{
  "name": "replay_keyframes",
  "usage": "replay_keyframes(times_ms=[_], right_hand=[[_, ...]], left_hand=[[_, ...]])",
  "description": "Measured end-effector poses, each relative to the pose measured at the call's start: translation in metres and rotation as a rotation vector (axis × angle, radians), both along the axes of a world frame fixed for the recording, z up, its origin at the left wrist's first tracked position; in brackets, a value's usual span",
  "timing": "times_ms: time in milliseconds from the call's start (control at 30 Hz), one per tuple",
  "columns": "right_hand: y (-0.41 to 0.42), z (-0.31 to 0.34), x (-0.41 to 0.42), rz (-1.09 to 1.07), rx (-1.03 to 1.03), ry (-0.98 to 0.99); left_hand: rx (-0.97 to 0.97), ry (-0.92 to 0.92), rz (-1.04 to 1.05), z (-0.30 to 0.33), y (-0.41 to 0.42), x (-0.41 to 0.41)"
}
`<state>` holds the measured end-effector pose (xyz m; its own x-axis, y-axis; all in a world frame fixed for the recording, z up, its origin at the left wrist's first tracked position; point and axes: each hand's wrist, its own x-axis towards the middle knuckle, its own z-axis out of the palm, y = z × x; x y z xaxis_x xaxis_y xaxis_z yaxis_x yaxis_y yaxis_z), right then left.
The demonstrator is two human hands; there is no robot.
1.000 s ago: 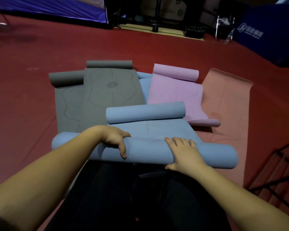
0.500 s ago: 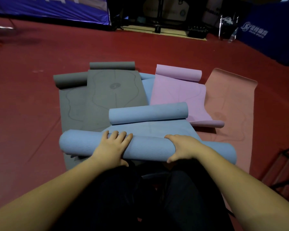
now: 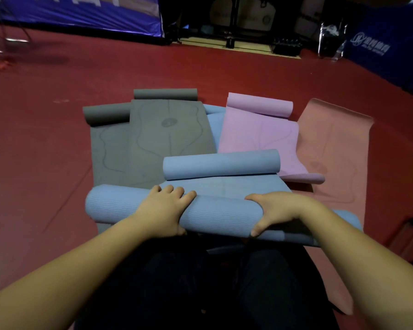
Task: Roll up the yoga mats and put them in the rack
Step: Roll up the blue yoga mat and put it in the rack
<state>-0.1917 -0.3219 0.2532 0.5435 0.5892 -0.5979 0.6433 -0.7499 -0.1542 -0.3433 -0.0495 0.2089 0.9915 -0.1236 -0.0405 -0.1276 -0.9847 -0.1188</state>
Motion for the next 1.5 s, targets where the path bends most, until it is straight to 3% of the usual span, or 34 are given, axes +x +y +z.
replay_keyframes(times_ms=[200,367,533,767,867,967,1233,1333,1500], right_hand=[[-0.005,0.008,-0.002,-0.024,-0.049,0.177],[-0.011,-0.004,-0.001,-0.091,0.057,0.151],[-0.012,-0.011,-0.023,-0.011,0.064,-0.13],[-0.01,-0.037,-0.047,0.009,0.092,-0.442],[-0.009,-0.041,-0.04,0.007,0.102,-0.446],[-0.008,-0.042,-0.034,0.023,0.107,-0.428],[-0.001,-0.041,-0.01,0.006,0.101,-0.278],[0.002,-0.039,-0.008,-0.006,0.102,-0.232],[0.002,-0.03,-0.003,-0.021,0.117,-0.157]], left_hand=[[-0.093,0.224,0.005,0.019,-0.003,0.002],[-0.275,0.455,0.063,0.019,0.007,0.029],[-0.423,0.713,0.138,0.022,0.016,0.057],[-0.622,0.89,0.226,0.022,0.02,0.081],[-0.68,0.839,0.227,0.018,0.023,0.078],[-0.631,0.653,0.145,0.017,0.023,0.066],[-0.125,-0.088,-0.01,-0.026,0.004,0.006],[0.004,-0.116,0.032,-0.041,-0.004,0.004],[0.016,-0.121,0.029,-0.035,-0.004,0.015]])
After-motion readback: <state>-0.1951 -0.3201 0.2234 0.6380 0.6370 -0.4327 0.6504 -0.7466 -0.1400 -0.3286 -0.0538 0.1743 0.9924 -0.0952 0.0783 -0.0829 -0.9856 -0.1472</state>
